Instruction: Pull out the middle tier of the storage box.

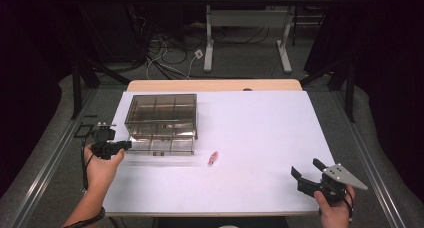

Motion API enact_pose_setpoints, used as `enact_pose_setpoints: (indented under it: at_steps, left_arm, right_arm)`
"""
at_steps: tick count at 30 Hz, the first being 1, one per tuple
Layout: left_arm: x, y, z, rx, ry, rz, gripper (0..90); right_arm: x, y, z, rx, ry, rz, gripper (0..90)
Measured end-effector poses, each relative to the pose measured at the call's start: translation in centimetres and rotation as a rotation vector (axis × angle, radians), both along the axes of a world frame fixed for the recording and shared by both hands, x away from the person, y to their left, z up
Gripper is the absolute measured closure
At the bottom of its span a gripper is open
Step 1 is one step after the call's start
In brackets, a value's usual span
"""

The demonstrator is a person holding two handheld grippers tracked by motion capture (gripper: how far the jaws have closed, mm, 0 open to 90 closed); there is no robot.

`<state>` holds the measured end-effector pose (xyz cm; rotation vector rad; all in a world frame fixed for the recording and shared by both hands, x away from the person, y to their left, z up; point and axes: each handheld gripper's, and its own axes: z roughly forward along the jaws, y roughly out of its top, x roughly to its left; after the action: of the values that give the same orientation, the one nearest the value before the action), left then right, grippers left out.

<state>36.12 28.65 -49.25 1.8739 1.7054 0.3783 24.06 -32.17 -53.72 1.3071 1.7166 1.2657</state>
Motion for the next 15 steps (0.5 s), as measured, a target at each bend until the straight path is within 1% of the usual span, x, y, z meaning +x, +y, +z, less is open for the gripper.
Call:
enact_pose_setpoints:
  at_steps: [1, 6, 8, 9, 10, 12, 15]
  left_arm:
    - [-0.02, 0.02, -0.04, -0.007, -0.005, 0.002, 71.3]
    - [-0.23, 0.04, 0.09, -0.021, -0.014, 0.007, 69.4]
    - [-0.36, 0.02, 0.22, -0.025, -0.033, 0.023, 68.0]
    - [-0.43, 0.11, 0.4, -0.024, -0.027, 0.014, 67.1]
    - [-0.48, 0.05, 0.38, -0.026, -0.046, 0.023, 65.3]
    - [-0.61, 0.15, 0.52, -0.017, -0.058, 0.016, 65.2]
    - [-0.75, 0.41, 0.67, -0.009, -0.08, 0.018, 62.4]
  right_arm:
    - [0.03, 0.04, -0.01, 0.002, -0.01, 0.003, 14.9]
    - [-0.01, 0.1, 0.06, -0.007, -0.008, 0.009, 14.9]
    - [-0.06, 0.12, 0.05, -0.007, -0.002, 0.008, 14.9]
    - [-0.03, 0.14, 0.01, -0.009, -0.008, 0.011, 14.9]
    - [-0.08, 0.15, 0.04, -0.013, -0.011, 0.013, 14.9]
    - [-0.16, 0.16, 0.1, -0.016, -0.007, 0.007, 14.9]
    - [-0.19, 0.11, 0.11, -0.016, -0.017, 0.011, 14.9]
